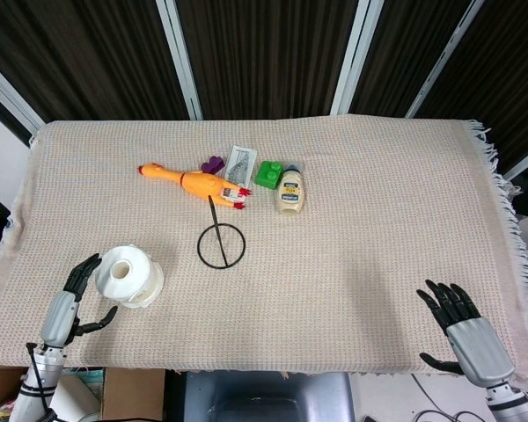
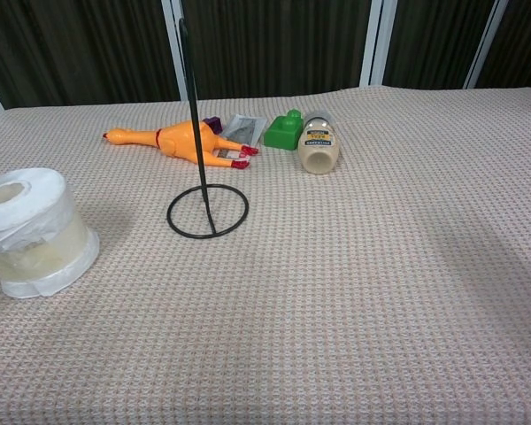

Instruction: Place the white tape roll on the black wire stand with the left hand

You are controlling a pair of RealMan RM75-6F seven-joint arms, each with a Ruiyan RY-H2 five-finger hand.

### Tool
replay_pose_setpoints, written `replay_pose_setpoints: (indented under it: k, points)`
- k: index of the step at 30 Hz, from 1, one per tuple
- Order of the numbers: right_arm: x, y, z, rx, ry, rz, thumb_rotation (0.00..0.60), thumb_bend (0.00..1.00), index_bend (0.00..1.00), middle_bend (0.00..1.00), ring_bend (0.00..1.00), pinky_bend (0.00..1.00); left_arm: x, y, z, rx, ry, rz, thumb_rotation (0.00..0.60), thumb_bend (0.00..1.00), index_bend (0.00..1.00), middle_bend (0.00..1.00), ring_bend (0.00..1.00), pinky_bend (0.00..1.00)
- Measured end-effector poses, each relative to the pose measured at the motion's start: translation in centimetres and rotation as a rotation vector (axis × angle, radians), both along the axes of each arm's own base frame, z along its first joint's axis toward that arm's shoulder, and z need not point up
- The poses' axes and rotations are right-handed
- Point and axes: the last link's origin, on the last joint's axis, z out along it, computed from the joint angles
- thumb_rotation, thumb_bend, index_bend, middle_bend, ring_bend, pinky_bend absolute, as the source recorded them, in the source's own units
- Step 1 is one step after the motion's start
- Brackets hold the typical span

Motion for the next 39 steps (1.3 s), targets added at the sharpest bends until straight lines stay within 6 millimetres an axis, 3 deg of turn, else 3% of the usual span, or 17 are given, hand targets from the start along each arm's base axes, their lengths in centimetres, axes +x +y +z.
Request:
replay_pose_setpoints:
  k: [9,15,18,20,22,24,27,30,39]
  points:
    - [0.0,0.0,0.2,-0.008,-0.006,-0.002,0.6,0.05,0.0,0.0,0.0,0.0,-0.2,1.3,-1.9,-0.069,-0.072,0.054,0.6,0.32,0.0,0.0,0.0,0.0]
    - [0.1,-0.1,0.4,-0.013,-0.011,-0.001,0.6,0.05,0.0,0.0,0.0,0.0,0.0,3.2,-3.0,-0.119,-0.165,0.105,0.6,0.31,0.0,0.0,0.0,0.0]
    - [0.1,-0.1,0.5,-0.018,-0.016,-0.001,0.6,0.05,0.0,0.0,0.0,0.0,0.2,4.1,-3.5,-0.133,-0.183,0.12,0.6,0.31,0.0,0.0,0.0,0.11]
    - [0.1,-0.1,0.6,-0.02,-0.018,0.0,0.6,0.05,0.0,0.0,0.0,0.0,0.2,4.5,-3.8,-0.151,-0.181,0.127,0.6,0.33,0.0,0.01,0.07,0.26]
    - [0.1,0.0,0.6,-0.019,-0.019,0.001,0.6,0.05,0.0,0.0,0.0,0.0,0.4,4.8,-4.1,-0.173,-0.181,0.131,0.6,0.38,0.05,0.17,0.27,0.5]
    - [0.1,0.0,0.6,-0.02,-0.021,0.003,0.6,0.05,0.0,0.0,0.0,0.0,0.6,5.0,-4.1,-0.176,-0.198,0.137,0.6,0.49,0.31,0.47,0.5,0.77]
    - [0.1,0.0,0.8,-0.022,-0.025,0.005,0.6,0.05,0.0,0.0,0.0,0.0,1.1,5.3,-4.0,-0.163,-0.235,0.149,0.6,0.69,0.61,0.74,0.74,0.97]
    - [0.1,0.1,0.9,-0.024,-0.03,0.007,0.6,0.05,0.0,0.0,0.0,0.0,1.6,5.4,-3.7,-0.141,-0.28,0.159,0.6,0.82,0.7,0.85,0.84,1.0]
    - [0.2,0.4,1.2,-0.021,-0.042,0.017,0.6,0.05,0.0,0.0,0.0,0.0,3.9,5.5,0.4,0.082,-0.401,0.059,0.6,0.85,0.71,0.88,0.87,1.0]
